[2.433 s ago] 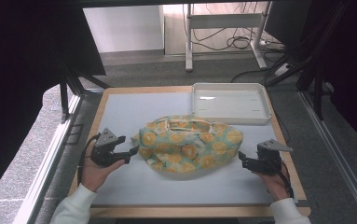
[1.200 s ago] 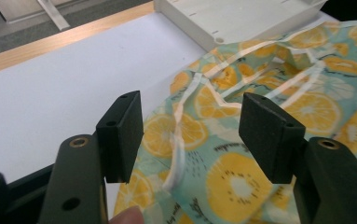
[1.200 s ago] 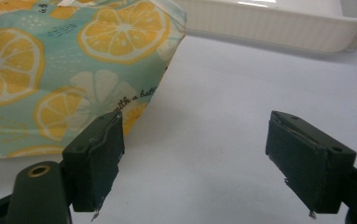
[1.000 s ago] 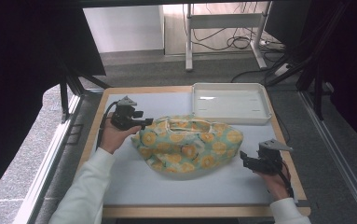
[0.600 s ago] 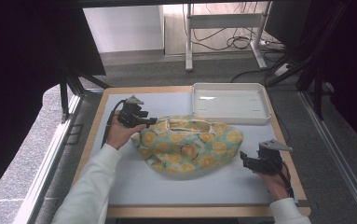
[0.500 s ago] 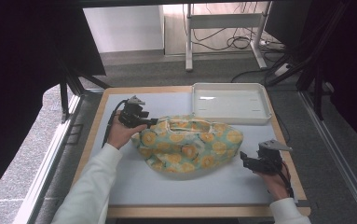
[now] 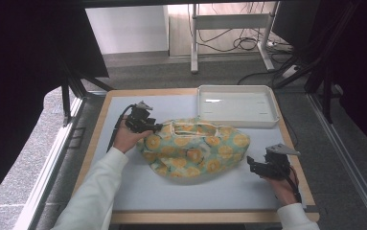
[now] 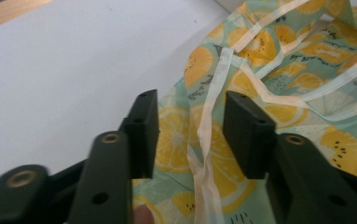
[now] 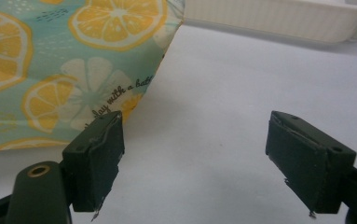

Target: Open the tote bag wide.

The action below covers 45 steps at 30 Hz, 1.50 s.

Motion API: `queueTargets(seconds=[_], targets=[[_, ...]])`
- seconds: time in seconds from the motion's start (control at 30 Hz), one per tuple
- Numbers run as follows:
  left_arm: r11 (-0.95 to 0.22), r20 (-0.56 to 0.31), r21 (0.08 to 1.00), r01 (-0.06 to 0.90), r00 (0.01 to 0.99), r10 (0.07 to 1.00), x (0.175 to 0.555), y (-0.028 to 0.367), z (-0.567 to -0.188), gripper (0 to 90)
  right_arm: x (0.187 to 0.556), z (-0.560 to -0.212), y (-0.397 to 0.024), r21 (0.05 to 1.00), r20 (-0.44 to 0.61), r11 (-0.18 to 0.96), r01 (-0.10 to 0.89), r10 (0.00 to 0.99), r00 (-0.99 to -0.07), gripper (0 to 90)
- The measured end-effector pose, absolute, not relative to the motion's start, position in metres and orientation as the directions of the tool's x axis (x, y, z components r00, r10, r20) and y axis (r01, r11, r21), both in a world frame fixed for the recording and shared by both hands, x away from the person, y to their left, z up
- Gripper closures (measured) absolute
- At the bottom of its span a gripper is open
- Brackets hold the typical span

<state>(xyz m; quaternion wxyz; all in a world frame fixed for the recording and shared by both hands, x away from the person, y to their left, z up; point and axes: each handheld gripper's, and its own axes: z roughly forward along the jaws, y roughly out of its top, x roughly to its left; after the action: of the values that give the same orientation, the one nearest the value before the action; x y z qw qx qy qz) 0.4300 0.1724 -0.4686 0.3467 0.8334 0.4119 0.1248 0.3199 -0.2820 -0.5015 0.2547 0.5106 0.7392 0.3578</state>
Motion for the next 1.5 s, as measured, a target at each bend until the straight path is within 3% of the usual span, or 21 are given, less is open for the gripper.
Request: queueTargets(seconds=[0.23,0.4,1.07,1.5], targets=[[-0.434,-0.082,0.664,0.609,0.636,0.767,0.431,0.173,-0.475,80.1,0.320,-0.501,-0.283,0.788,-0.015,0.222,0.574,0.939,-0.344,19.2],[-0.424,-0.107,0.664,0.616,0.639,0.762,0.431,0.176,-0.477,88.3,0.320,-0.501,-0.283,0.789,-0.016,0.220,0.574,0.941,-0.338,19.2],[-0.358,-0.156,0.729,0.583,0.651,0.743,0.418,0.183,-0.461,90.0,0.318,-0.493,-0.287,0.810,-0.004,0.194,0.553,0.945,-0.326,21.1],[-0.351,-0.164,0.745,0.568,0.665,0.729,0.413,0.183,-0.455,90.0,0.322,-0.452,-0.270,0.831,-0.037,0.264,0.489,0.904,-0.426,21.5]])
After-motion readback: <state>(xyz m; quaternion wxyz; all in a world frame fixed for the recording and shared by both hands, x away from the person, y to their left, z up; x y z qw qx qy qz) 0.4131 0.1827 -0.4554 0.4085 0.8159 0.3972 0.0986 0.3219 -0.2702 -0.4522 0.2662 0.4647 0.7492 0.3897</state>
